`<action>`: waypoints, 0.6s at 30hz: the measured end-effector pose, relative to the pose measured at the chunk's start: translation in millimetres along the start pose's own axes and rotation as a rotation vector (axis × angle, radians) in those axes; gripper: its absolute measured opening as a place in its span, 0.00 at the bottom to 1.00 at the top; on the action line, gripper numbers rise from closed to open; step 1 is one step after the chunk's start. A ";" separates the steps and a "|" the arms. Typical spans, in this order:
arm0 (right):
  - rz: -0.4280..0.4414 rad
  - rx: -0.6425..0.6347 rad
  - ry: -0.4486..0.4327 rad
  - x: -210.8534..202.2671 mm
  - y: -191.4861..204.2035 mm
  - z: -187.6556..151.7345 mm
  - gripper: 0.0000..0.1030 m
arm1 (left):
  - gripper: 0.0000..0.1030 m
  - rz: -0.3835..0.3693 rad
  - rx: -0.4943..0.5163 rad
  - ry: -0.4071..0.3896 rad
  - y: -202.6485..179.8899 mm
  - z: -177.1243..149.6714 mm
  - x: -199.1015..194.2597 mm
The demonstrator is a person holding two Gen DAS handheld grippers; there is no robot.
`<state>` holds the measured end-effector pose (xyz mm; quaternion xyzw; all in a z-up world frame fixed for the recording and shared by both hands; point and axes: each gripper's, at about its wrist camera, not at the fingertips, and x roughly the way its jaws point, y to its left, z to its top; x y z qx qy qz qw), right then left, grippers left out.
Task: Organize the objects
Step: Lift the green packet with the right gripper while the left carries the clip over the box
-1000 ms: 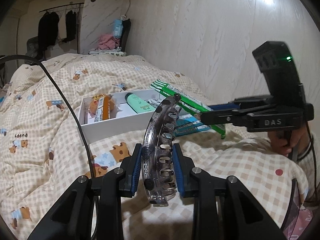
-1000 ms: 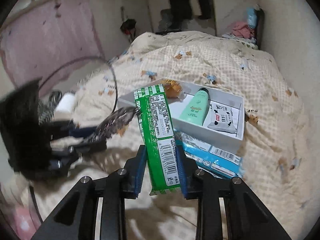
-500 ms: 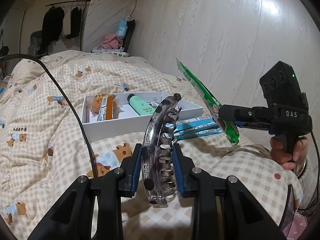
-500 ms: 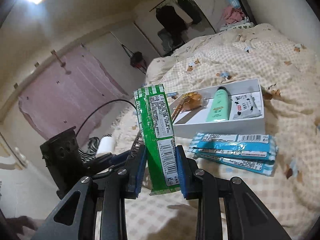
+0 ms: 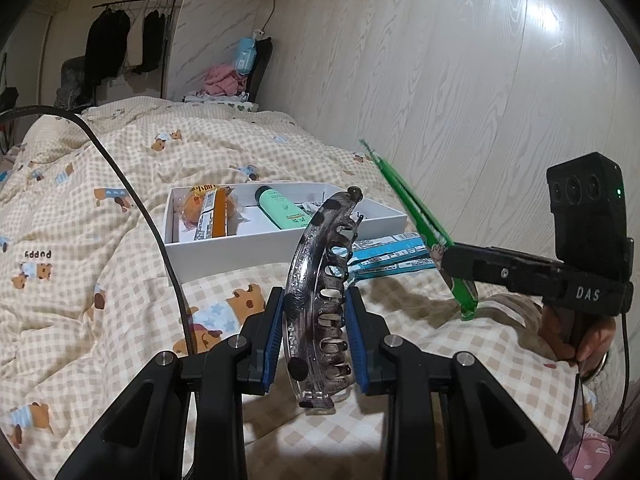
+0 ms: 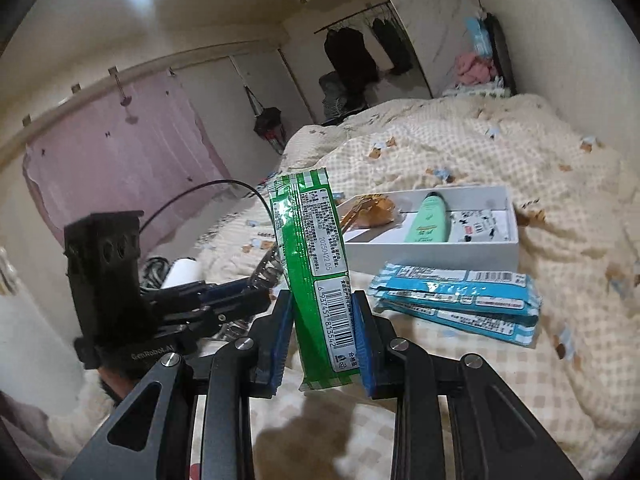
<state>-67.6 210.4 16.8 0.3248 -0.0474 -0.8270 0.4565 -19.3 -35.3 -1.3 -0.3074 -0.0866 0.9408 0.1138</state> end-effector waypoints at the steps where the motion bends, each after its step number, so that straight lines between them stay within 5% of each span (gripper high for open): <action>1: -0.006 0.000 0.006 1.4 -0.5 -0.7 0.30 | 0.31 0.000 -0.001 0.001 0.0 -0.1 0.3; 18: 0.038 0.069 0.030 5.4 -15.5 -3.9 0.30 | 0.31 -0.002 -0.003 0.002 0.4 0.6 2.0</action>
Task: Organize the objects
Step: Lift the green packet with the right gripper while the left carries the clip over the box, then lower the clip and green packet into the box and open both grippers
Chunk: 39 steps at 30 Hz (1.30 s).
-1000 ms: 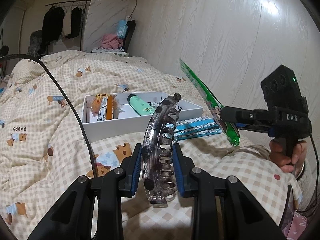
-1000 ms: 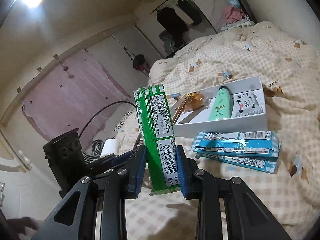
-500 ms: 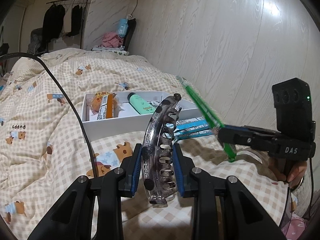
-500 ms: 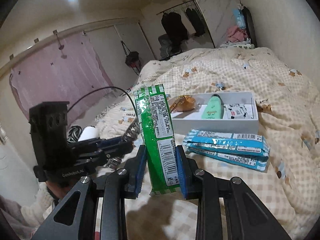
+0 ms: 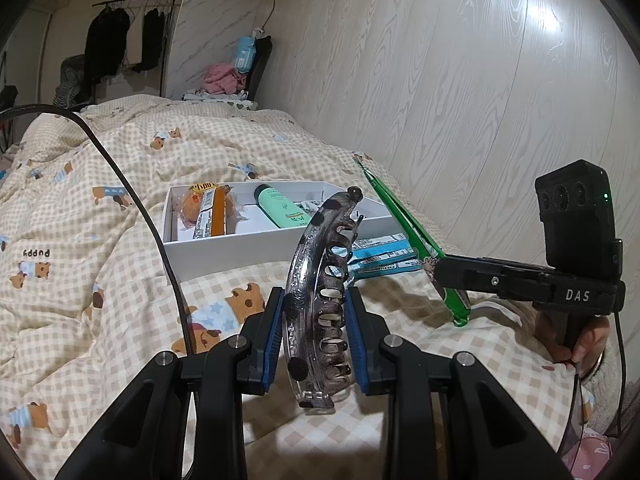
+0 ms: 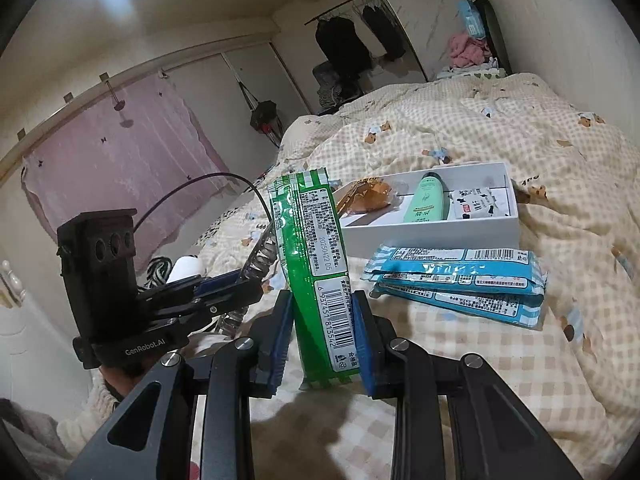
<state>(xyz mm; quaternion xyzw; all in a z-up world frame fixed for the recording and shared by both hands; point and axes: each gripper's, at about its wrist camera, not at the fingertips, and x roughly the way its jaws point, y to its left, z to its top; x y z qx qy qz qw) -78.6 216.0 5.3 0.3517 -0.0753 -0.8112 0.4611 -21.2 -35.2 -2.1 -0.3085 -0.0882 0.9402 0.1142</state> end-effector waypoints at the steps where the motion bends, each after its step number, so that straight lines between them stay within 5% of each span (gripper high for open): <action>1: 0.002 -0.001 -0.001 -0.1 -0.1 0.0 0.30 | 0.31 0.000 0.000 0.000 0.1 0.1 0.1; 29: 0.052 0.035 0.005 -1.5 -7.0 4.7 0.30 | 0.32 -0.039 -0.033 -0.009 5.3 3.0 -0.3; 39: 0.080 0.016 -0.068 -12.4 7.1 55.0 0.30 | 0.31 -0.022 -0.081 -0.117 5.7 56.7 -21.1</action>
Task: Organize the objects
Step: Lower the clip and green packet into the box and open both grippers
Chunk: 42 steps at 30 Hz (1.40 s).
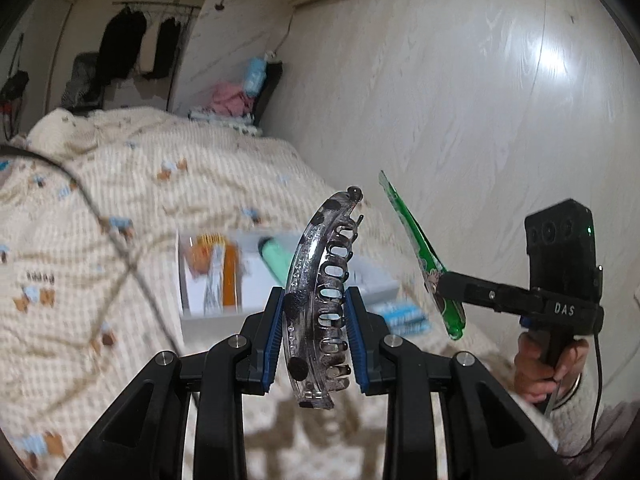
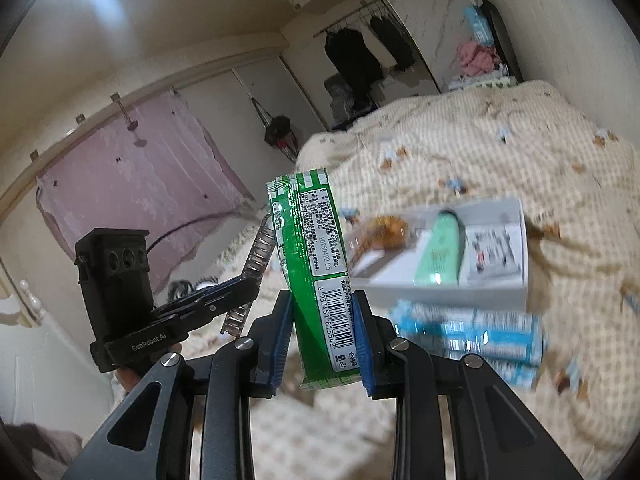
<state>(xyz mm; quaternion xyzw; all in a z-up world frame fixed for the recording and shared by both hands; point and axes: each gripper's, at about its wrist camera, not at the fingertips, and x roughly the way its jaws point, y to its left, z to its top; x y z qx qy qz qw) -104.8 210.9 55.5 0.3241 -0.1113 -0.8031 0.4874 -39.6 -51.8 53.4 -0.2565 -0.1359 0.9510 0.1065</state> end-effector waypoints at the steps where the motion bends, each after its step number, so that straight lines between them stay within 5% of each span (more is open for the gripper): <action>1: 0.005 -0.005 -0.019 0.5 2.9 8.0 0.30 | 0.31 0.011 0.003 -0.015 -1.7 6.8 -1.0; 9: 0.044 -0.011 -0.239 13.6 11.4 60.1 0.30 | 0.31 0.083 -0.039 -0.217 -2.6 61.9 -3.3; 13: 0.014 0.014 -0.343 35.9 -4.7 69.9 0.30 | 0.31 0.201 -0.085 -0.269 6.7 73.2 21.0; 18: -0.099 0.125 -0.274 85.4 -37.9 52.6 0.30 | 0.31 0.329 -0.044 -0.146 13.9 55.8 72.9; 27: -0.275 0.183 -0.058 129.0 -67.9 26.0 0.30 | 0.31 0.281 -0.102 0.143 19.8 14.7 147.5; 42: -0.328 0.180 0.003 139.2 -78.0 18.0 0.30 | 0.31 0.298 -0.054 0.172 33.2 8.3 151.8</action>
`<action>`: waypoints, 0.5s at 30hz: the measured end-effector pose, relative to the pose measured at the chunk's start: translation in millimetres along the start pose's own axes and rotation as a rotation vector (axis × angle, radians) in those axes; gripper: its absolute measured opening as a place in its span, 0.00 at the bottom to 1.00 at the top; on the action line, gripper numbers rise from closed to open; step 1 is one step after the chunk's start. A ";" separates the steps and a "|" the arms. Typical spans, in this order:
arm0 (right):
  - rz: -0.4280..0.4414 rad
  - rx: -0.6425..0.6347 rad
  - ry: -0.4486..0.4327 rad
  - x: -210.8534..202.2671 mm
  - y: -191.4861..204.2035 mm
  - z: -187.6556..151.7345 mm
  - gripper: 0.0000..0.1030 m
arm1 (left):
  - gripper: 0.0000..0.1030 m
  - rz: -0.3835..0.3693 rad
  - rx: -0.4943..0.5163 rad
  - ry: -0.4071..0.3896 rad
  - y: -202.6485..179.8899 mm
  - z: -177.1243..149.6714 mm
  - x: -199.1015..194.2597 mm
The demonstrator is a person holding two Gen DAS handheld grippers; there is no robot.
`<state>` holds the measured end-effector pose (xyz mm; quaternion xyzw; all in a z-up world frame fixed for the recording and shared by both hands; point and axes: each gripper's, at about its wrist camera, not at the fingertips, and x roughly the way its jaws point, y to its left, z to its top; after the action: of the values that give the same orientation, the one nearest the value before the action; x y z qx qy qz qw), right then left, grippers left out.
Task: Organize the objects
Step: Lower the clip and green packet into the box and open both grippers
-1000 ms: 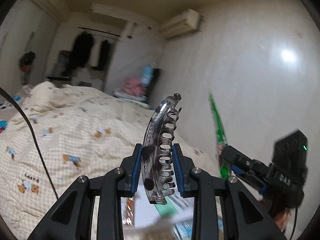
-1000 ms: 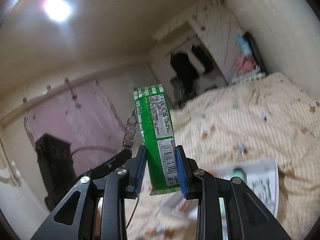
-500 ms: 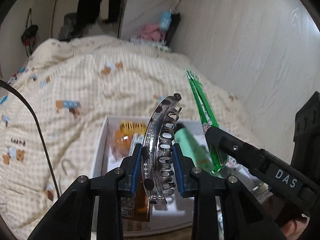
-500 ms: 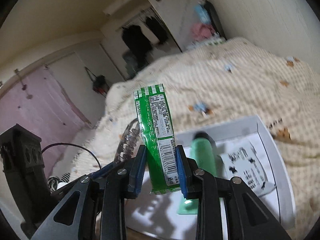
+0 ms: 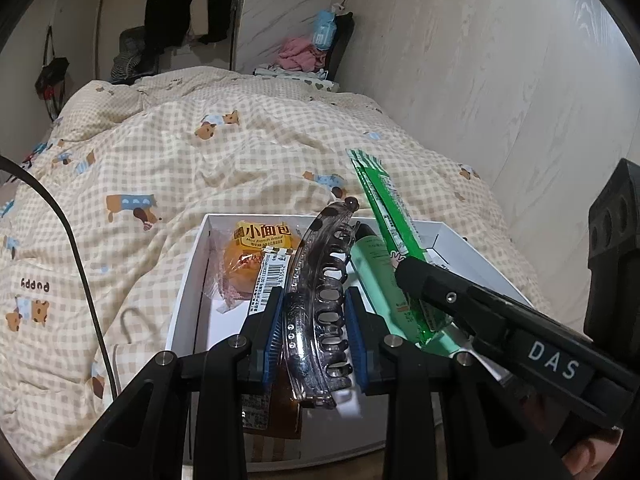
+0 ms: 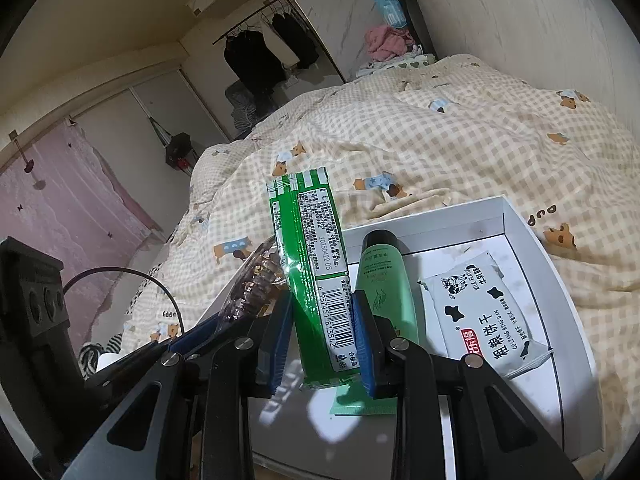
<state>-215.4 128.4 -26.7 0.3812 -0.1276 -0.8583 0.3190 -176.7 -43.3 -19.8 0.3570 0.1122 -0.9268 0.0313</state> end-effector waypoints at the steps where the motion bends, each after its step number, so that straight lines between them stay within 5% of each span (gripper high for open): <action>1: -0.004 0.000 -0.001 -0.4 0.1 -0.5 0.30 | 0.31 -0.002 -0.001 0.000 -0.5 -0.3 -1.2; 11: -0.013 0.008 -0.009 -2.4 -0.9 0.3 0.30 | 0.33 0.004 -0.024 0.002 6.3 -1.5 -1.8; 15: -0.019 0.015 -0.020 -7.1 -1.0 0.2 0.32 | 0.57 0.027 -0.030 0.009 7.6 -1.2 -1.8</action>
<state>-212.4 133.7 -23.0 0.3761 -0.1338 -0.8641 0.3065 -173.5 -50.4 -20.9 0.3622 0.1212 -0.9229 0.0488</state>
